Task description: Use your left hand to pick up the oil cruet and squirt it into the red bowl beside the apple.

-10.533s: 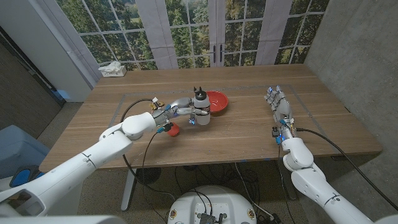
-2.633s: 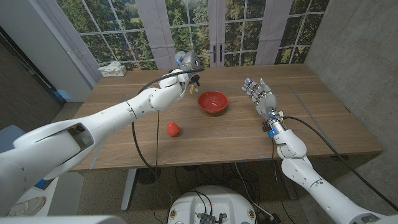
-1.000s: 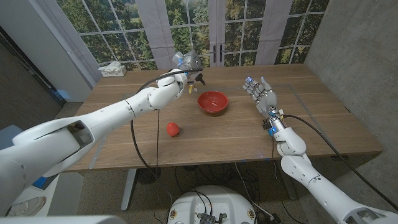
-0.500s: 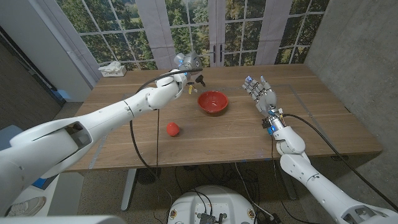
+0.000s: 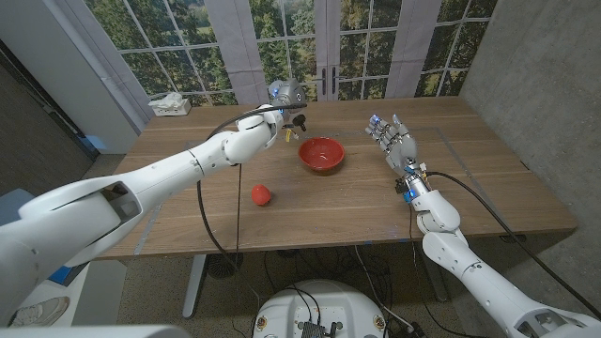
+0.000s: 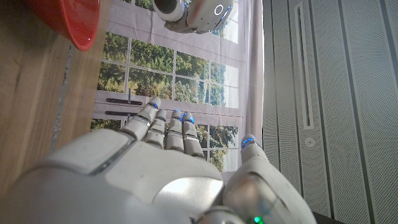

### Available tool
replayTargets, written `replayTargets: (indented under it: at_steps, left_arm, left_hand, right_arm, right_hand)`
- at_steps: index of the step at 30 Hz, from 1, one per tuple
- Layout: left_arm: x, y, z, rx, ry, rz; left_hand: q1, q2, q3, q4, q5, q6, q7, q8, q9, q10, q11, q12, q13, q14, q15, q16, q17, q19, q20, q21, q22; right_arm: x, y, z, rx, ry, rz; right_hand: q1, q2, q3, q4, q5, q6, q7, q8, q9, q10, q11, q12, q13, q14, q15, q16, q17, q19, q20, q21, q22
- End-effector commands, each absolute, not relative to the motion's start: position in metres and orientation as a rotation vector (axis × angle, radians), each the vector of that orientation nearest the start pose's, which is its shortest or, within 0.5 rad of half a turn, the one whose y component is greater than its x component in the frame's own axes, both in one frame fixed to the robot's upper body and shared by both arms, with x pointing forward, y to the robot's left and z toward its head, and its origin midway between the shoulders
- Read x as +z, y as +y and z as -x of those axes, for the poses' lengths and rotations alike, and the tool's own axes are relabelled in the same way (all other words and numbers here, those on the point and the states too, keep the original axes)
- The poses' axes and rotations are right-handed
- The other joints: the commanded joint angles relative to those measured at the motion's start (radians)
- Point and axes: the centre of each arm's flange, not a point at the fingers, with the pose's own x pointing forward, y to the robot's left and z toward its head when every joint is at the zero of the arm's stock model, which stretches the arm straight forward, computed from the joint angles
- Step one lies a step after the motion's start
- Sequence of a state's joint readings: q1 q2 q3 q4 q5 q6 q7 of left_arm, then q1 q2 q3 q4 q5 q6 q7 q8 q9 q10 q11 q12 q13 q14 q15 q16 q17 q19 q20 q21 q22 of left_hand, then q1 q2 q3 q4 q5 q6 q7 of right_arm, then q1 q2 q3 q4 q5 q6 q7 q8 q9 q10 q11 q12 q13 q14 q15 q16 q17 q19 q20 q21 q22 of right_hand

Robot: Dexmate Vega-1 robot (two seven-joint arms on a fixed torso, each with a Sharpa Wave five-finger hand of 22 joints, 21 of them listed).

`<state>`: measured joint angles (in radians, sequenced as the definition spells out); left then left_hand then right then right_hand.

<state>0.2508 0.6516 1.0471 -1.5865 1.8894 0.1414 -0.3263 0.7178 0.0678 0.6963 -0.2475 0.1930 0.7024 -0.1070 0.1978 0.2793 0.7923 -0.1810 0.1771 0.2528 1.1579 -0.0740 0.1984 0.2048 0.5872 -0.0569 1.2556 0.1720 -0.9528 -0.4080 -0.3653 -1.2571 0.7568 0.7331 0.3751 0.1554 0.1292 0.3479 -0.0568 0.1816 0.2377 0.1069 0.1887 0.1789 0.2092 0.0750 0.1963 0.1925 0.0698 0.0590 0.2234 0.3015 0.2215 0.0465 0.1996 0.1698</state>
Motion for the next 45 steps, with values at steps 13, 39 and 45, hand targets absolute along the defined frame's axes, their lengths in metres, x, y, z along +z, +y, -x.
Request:
replayTargets:
  at_steps: [13, 39, 45]
  left_arm:
    - [0.135, 0.099, -0.613, -0.836, 0.781, 3.029]
    - [0.136, 0.096, -0.607, -0.837, 0.779, 2.960]
    - [0.135, 0.094, -0.604, -0.835, 0.790, 2.929]
  left_hand:
    - [0.055, 0.013, -0.004, 0.072, -0.009, -0.167, -0.054, -0.016, -0.064, -0.188, -0.032, 0.001, -0.037, -0.414, -0.163, -0.002, 0.005, -0.149, -0.086, -0.133, -0.001]
    - [0.057, 0.016, -0.062, 0.077, -0.008, -0.216, -0.076, -0.004, -0.081, -0.214, -0.033, 0.021, -0.051, -0.489, -0.164, 0.010, 0.006, -0.195, -0.073, -0.195, -0.003]
    - [0.064, 0.024, -0.063, 0.074, -0.006, -0.207, -0.079, 0.001, -0.082, -0.199, -0.033, 0.026, -0.052, -0.485, -0.164, 0.015, 0.006, -0.193, -0.074, -0.200, -0.002]
  right_arm:
    - [-0.054, -0.249, -0.594, 0.469, -0.945, -0.122]
    - [-0.054, -0.254, -0.593, 0.468, -0.958, -0.130]
    - [-0.056, -0.255, -0.594, 0.470, -0.957, -0.133]
  right_hand:
    - [-0.003, 0.001, 0.001, -0.003, -0.001, 0.009, -0.006, 0.007, 0.002, 0.005, -0.003, 0.002, 0.002, 0.009, 0.009, 0.006, 0.001, 0.005, 0.001, -0.003, 0.003]
    - [-0.006, 0.001, 0.001, -0.004, -0.001, 0.015, -0.009, 0.007, 0.002, 0.006, -0.004, 0.002, 0.002, 0.009, 0.008, 0.005, -0.001, 0.005, 0.003, -0.003, 0.003]
    - [-0.007, 0.000, 0.001, -0.005, -0.001, 0.016, -0.011, 0.007, 0.002, 0.006, -0.003, 0.002, 0.002, 0.009, 0.008, 0.005, -0.001, 0.005, 0.003, -0.003, 0.003]
